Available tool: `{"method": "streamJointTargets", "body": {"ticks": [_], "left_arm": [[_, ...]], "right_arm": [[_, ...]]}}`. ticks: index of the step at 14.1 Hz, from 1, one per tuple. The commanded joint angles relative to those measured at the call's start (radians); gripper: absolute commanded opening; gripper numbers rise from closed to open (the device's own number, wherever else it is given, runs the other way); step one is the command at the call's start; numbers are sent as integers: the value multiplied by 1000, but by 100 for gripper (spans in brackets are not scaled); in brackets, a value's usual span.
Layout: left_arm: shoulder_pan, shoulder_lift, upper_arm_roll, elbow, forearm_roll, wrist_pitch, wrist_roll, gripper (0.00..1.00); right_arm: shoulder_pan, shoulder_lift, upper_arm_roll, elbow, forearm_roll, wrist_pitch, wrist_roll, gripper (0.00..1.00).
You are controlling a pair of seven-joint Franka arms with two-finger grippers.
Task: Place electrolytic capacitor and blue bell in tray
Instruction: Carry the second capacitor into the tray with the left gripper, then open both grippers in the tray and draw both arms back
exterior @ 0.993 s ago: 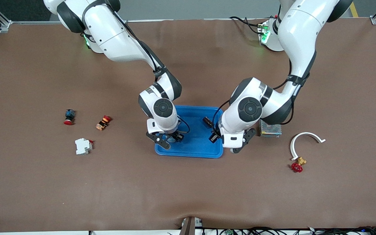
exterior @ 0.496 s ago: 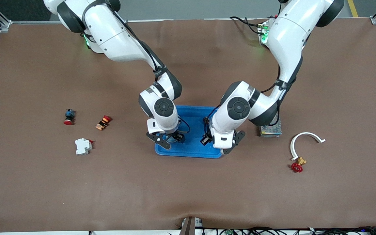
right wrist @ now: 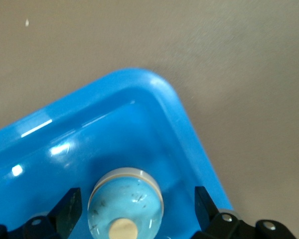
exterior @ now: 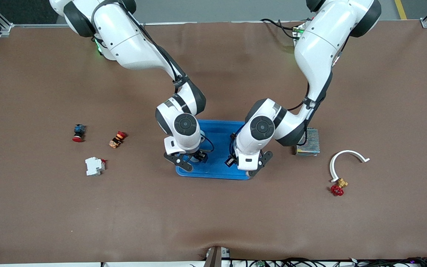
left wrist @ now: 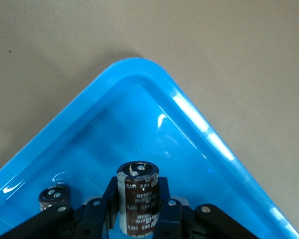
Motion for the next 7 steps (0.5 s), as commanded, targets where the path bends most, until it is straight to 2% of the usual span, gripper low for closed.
{"method": "streamJointTargets", "body": {"ticks": [1,7], "left_arm": [[-16,30,14,20,32,6,-18,2],[-13,51,17,6,54,4,-28,3]], "right_arm": [[-37,-20,15,68,-8,-114,-50,100],[-120,-57,18,131,3,-269,-240,100]]}}
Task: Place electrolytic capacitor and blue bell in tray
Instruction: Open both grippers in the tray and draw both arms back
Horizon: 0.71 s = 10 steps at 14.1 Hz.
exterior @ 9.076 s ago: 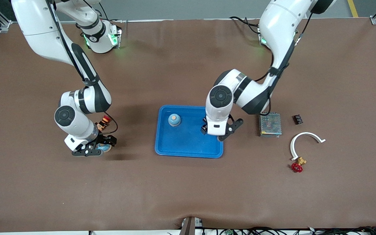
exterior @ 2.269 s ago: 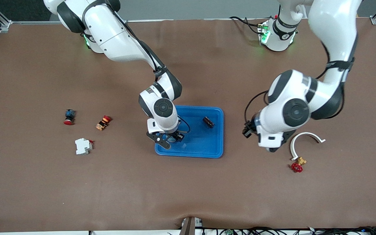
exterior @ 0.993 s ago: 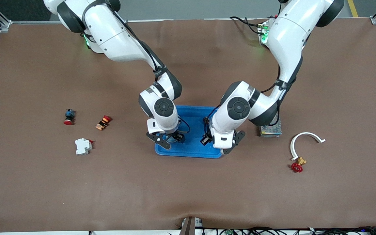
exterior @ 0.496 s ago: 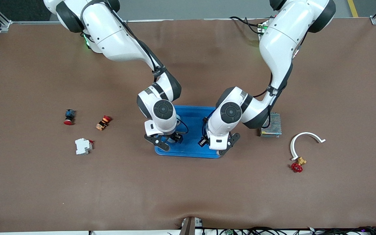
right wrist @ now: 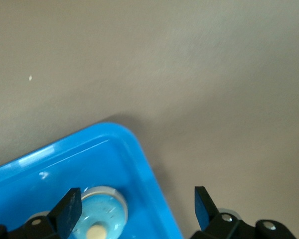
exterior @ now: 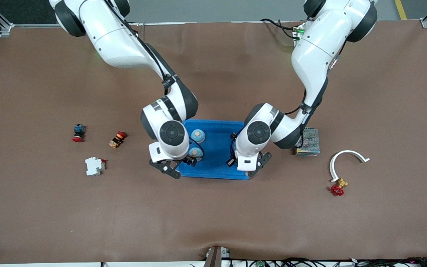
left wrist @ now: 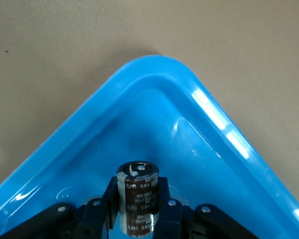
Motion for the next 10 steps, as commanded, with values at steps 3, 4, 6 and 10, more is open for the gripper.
{"method": "streamJointTargets", "body": {"ticks": [3,4,6,10], "left_arm": [[-23,14,38,6,27,3,-28,4],[-23,14,40,6,27,5,-28,4],[-23,18,41,8,27,3,-28,5],[-25,18,41,9,27,5,-27,35]], "right_arm": [[-95,-54,18,7,2,-79,-216,100],[-111,-60,16,7,4,-80,-254,100],[-141,-81,10,5,4,-82,-331,100],[-233,-83,5,5,-6,-80,-527,100]]}}
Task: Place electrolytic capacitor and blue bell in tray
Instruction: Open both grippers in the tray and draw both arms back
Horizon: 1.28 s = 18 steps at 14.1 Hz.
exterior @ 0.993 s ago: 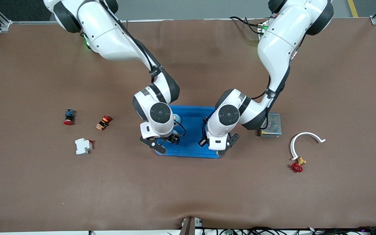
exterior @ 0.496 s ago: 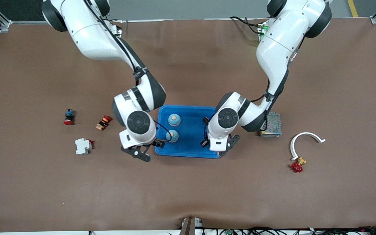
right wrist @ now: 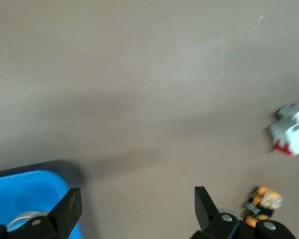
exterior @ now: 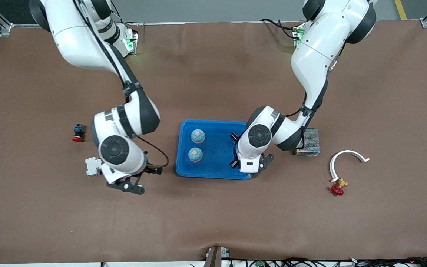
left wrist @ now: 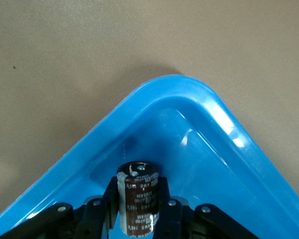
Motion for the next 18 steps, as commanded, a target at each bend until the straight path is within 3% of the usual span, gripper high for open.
{"method": "streamJointTargets", "body": {"ticks": [1,6,10,13,18], "left_arm": [[-17,2,14,12,25,5,-25,98],[-31,-28,15,18,68,-7,-33,100],[-14,-109,14,23,94,-108,-4,100],[39,-214,9,23,83,-229,140,100],[230,-399,-5,21,-36,-458,525,100]], "right_arm": [[-68,-23,12,-9,-9,-11,-119,100],[-195,-65,10,-18,-10,-54,-356,100],[-285,-127,12,-20,-7,-60,-565,100],[-319,-186,9,-18,-7,-82,-651,100],[-350,-349,10,-17,-13,-328,-639,100]]}}
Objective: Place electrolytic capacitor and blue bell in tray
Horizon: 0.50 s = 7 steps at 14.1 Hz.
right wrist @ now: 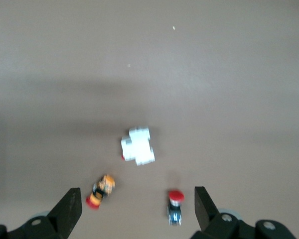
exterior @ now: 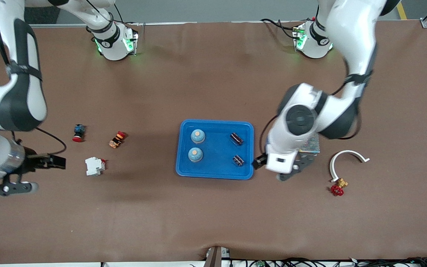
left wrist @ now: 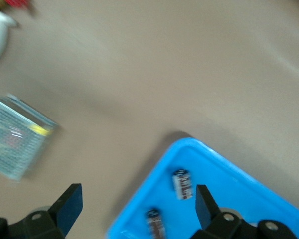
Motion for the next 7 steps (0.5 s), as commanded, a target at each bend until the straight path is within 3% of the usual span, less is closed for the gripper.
{"method": "streamJointTargets", "body": {"ticks": [1,7], "left_arm": [[110,-98,-12,-32,-69,-92,200,100],[389,-233,-7,-35,-98,-279,766,100]], "right_arm": [[-21,-104,18,-25,-13,-121,-4,100],[-49,-204,-8,-27,-5,-241,-1,100]]}}
